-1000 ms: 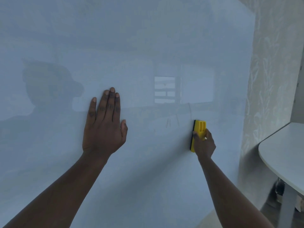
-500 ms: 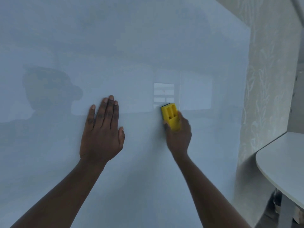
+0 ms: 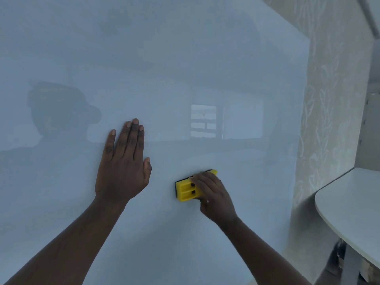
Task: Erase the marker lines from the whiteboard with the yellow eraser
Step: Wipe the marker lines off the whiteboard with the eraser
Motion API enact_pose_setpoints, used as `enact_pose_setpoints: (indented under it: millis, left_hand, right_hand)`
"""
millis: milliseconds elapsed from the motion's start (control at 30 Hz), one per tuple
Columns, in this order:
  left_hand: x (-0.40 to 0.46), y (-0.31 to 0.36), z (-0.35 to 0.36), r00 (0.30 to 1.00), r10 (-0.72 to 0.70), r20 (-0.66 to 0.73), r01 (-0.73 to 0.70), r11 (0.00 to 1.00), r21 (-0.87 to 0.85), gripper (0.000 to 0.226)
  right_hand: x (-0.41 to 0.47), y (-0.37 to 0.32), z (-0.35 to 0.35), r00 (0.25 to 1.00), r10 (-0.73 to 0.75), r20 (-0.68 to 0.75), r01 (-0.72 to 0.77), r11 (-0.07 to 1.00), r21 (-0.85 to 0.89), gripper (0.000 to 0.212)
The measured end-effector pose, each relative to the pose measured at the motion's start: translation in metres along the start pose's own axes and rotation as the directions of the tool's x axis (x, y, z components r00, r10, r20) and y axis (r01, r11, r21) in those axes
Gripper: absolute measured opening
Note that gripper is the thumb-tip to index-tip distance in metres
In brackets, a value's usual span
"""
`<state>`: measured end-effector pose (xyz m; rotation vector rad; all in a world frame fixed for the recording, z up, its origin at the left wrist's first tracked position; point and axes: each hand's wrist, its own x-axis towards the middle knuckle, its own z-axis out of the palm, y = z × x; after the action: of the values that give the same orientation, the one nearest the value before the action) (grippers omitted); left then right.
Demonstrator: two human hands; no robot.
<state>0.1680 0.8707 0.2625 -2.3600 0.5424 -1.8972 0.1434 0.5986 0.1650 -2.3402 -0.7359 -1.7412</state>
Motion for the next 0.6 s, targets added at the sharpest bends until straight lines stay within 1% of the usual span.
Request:
enact_pose_setpoints:
  millis: [67,133,200,267,367,400,467,600]
  left_hand:
    - [-0.001,0.001,0.001,1.0,-0.007,0.001,0.007,1.0,0.017,0.071]
    - [0.0,0.002,0.002,1.0,-0.012,-0.003,0.012,0.999,0.035,0.071]
    - [0.0,0.001,0.003,1.0,-0.015,0.002,0.015,0.998,0.056,0.072]
    - [0.0,0.001,0.004,1.0,-0.017,0.012,0.016,0.997,0.081,0.073]
    - [0.001,0.003,0.004,0.999,-0.03,0.035,0.026,0.994,0.104,0.074]
    - [0.001,0.004,0.004,0.998,-0.039,0.047,0.035,0.995,0.095,0.074]
    - [0.002,0.006,-0.001,0.995,-0.059,0.082,0.051,0.994,0.1,0.076]
    - [0.006,0.01,-0.015,0.983,-0.099,0.152,0.085,0.992,0.093,0.077]
  right_hand:
    - [0.008,0.025,-0.011,1.0,-0.006,0.008,0.006,0.999,-0.034,0.042]
    - [0.02,0.051,-0.022,0.999,0.028,-0.019,-0.029,0.997,-0.066,0.044]
    - [0.032,0.073,-0.032,0.994,0.102,-0.033,-0.105,0.991,-0.086,0.054]
    - [0.046,0.089,-0.042,0.977,0.207,-0.046,-0.21,0.974,-0.083,0.065]
    - [0.069,0.109,-0.057,0.94,0.336,-0.056,-0.339,0.939,-0.06,0.069]
    - [0.077,0.114,-0.06,0.937,0.346,-0.057,-0.349,0.934,-0.072,0.068]
    - [0.092,0.117,-0.063,0.946,0.316,-0.066,-0.321,0.944,-0.077,0.068]
    - [0.12,0.099,-0.065,0.983,0.179,-0.026,-0.181,0.982,-0.053,0.069]
